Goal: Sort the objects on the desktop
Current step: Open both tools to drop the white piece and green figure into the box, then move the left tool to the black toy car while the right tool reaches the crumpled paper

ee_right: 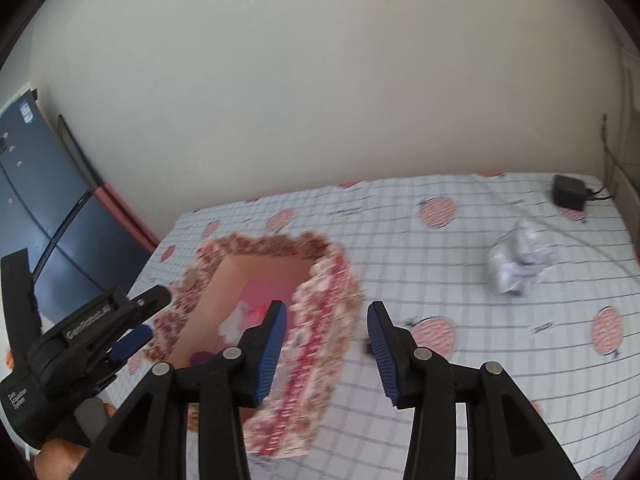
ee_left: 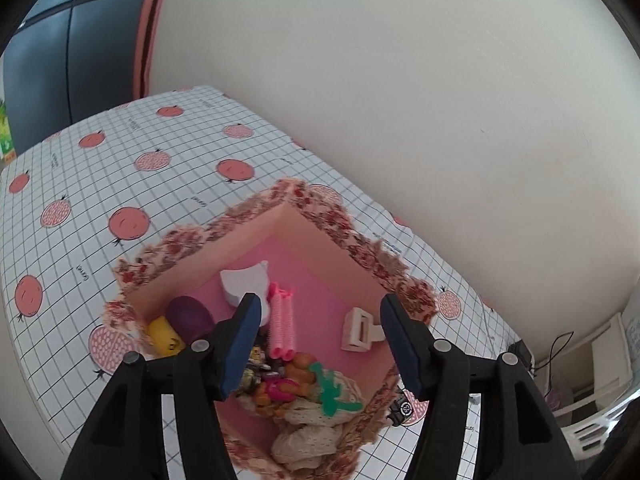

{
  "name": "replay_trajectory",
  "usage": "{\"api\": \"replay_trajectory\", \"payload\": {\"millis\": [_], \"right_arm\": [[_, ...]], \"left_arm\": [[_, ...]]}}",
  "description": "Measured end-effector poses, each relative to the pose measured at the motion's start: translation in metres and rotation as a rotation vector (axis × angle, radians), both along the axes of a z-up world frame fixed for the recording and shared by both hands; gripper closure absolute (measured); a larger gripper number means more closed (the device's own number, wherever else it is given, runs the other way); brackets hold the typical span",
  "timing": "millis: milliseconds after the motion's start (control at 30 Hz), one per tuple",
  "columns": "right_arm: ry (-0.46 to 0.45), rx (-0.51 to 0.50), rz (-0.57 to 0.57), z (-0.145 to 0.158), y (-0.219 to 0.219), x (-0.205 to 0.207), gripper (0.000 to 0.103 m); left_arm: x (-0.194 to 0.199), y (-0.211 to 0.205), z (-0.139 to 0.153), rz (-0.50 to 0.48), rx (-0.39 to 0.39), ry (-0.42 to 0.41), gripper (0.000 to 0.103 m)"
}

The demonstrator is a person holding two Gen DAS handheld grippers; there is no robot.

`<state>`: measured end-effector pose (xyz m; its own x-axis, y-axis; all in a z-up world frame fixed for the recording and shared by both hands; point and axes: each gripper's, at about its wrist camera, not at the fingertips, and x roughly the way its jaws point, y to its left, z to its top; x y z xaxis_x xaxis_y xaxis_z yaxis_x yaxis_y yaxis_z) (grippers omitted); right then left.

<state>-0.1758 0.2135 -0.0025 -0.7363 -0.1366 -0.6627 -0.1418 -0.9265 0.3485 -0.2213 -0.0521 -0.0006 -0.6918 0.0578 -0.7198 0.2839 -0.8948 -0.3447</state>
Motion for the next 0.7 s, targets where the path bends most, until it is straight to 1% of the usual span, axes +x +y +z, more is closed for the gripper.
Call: {"api": "replay_trajectory", "payload": {"millis": [100, 167, 233, 267, 333, 367, 500, 567, 633, 700], "right_arm": [[0.021, 0.027, -0.081, 0.008, 0.040, 0.004, 0.057], [0.023, 0.009, -0.120, 0.015, 0.063, 0.007, 0.057], [0.036, -0.006, -0.155, 0.022, 0.084, 0.016, 0.057], [0.046, -0.008, -0.171, 0.024, 0.093, 0.021, 0.057], [0.045, -0.022, -0.201, 0.022, 0.109, 0.029, 0.057], [0.030, -0.029, -0.216, 0.017, 0.116, 0.031, 0.057], [-0.034, -0.029, -0.250, -0.001, 0.141, 0.037, 0.057], [-0.047, -0.041, -0.260, -0.010, 0.153, 0.040, 0.056], [-0.063, -0.069, -0.277, -0.025, 0.167, 0.040, 0.044], [-0.088, -0.101, -0.291, -0.043, 0.177, 0.038, 0.043]], "left_arm": [[-0.016, 0.032, -0.002, -0.050, -0.025, -0.008, 0.040], [-0.023, 0.052, 0.002, -0.103, -0.004, -0.015, 0.040], [-0.021, 0.067, 0.009, -0.143, 0.015, 0.004, 0.040], [-0.019, 0.077, 0.011, -0.172, 0.010, 0.010, 0.040], [-0.015, 0.093, 0.011, -0.226, -0.002, 0.012, 0.036], [-0.015, 0.102, 0.006, -0.248, -0.004, -0.004, 0.036], [-0.018, 0.127, -0.018, -0.272, 0.015, -0.085, 0.036], [-0.019, 0.143, -0.033, -0.285, 0.006, -0.129, 0.035], [-0.023, 0.159, -0.049, -0.299, -0.013, -0.161, 0.032], [-0.026, 0.172, -0.063, -0.299, -0.052, -0.187, 0.031]]}}
